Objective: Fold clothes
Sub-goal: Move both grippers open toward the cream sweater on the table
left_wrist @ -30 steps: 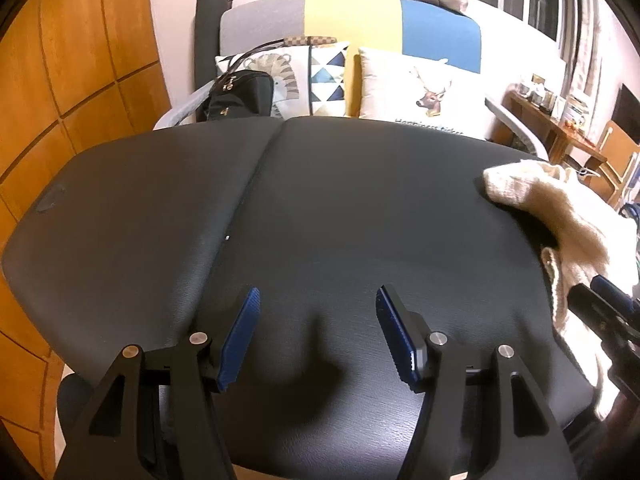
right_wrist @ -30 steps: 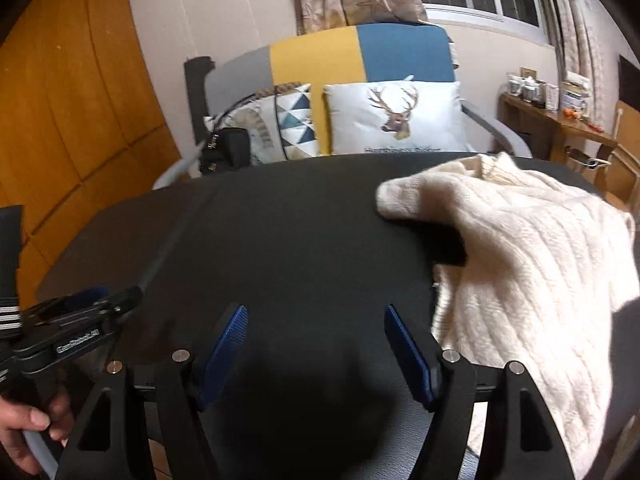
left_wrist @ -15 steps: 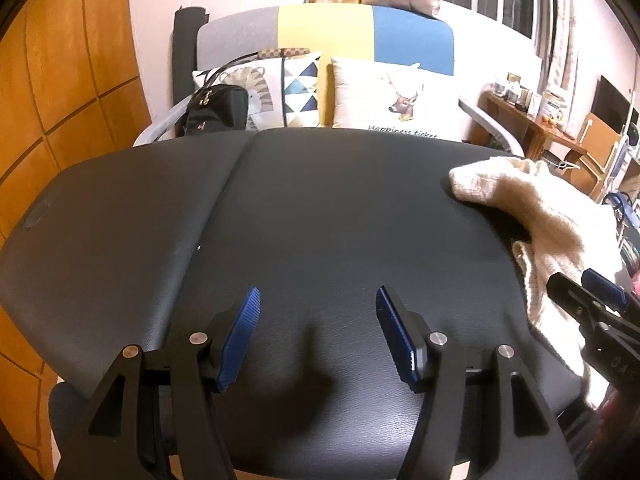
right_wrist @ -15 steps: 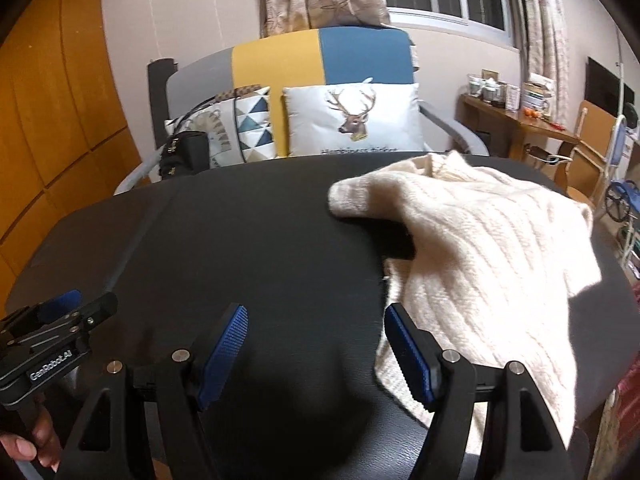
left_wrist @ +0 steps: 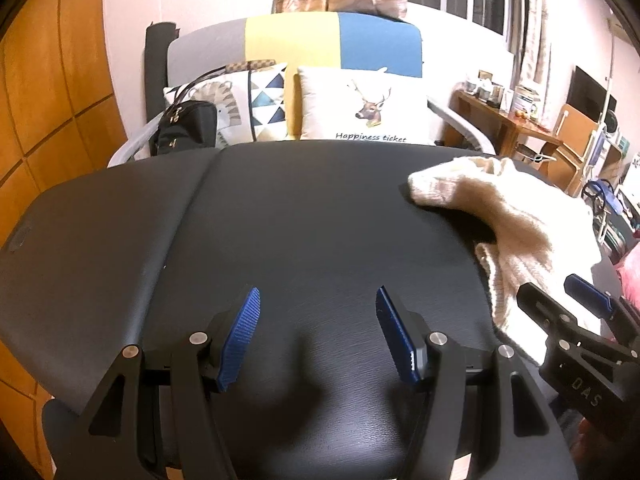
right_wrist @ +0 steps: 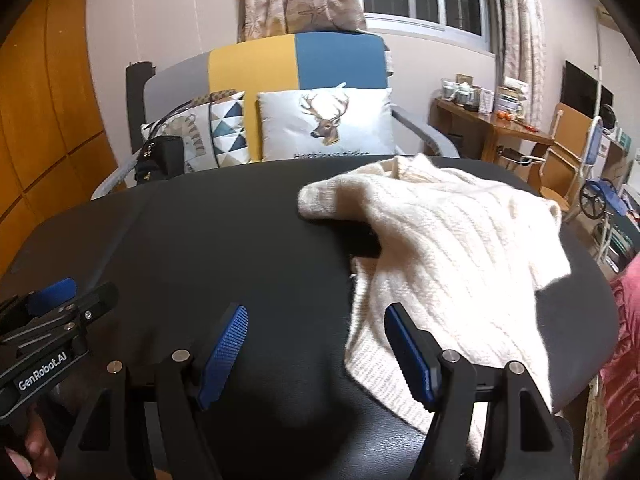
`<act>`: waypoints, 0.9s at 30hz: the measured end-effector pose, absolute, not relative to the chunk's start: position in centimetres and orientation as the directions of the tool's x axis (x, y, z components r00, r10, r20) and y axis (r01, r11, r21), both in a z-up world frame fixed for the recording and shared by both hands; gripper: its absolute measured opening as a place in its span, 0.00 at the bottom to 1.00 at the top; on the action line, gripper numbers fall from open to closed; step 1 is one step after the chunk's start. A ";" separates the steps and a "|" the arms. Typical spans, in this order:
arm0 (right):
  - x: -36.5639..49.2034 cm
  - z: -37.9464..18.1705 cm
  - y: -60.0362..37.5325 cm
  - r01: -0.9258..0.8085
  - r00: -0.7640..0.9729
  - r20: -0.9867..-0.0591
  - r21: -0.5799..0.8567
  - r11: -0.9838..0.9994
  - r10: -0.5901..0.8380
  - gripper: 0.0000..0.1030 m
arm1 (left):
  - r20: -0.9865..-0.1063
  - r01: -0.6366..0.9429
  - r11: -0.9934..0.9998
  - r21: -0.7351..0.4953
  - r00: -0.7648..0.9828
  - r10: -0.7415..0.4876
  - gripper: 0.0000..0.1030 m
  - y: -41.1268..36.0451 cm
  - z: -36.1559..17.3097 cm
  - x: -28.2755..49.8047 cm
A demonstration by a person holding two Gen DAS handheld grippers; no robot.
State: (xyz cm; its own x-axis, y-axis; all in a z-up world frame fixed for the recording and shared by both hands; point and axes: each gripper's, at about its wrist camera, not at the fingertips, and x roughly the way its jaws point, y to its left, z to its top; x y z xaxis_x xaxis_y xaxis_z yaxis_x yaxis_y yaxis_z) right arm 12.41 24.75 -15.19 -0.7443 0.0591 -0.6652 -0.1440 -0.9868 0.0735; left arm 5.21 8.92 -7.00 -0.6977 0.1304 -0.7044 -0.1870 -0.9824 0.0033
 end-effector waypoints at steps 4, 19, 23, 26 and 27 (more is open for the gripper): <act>13.1 -15.1 25.3 -0.188 -0.773 -0.627 0.079 -0.979 0.098 0.71 | -0.701 -0.191 -0.982 0.014 -0.702 0.127 0.62 9.3 -7.0 5.2; 13.7 -14.4 25.9 -0.230 -0.776 -0.613 0.054 -0.972 0.150 0.71 | -0.653 -0.172 -0.985 0.005 -0.747 0.127 0.62 9.6 -6.0 5.1; 13.9 -13.9 25.5 -0.231 -0.792 -0.588 0.040 -0.972 0.165 0.71 | -0.638 -0.170 -0.985 0.010 -0.760 0.125 0.62 9.5 -5.7 5.2; 14.0 -13.5 25.1 -0.224 -0.803 -0.571 0.029 -0.974 0.168 0.71 | -0.644 -0.167 -0.986 0.000 -0.754 0.128 0.62 9.4 -5.9 5.1; 14.0 -13.5 25.0 -0.221 -0.804 -0.570 0.025 -0.975 0.168 0.71 | -0.647 -0.167 -0.986 -0.001 -0.751 0.128 0.62 9.4 -5.9 5.0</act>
State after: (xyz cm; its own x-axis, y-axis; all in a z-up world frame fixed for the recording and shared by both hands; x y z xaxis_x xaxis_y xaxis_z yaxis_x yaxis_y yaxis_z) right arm 14.04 25.03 -13.54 -0.8042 0.1681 -0.5701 -0.2211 -0.9749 0.0245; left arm 5.02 9.38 -5.93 -0.7513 0.1283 -0.6473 -0.1672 -0.9859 -0.0014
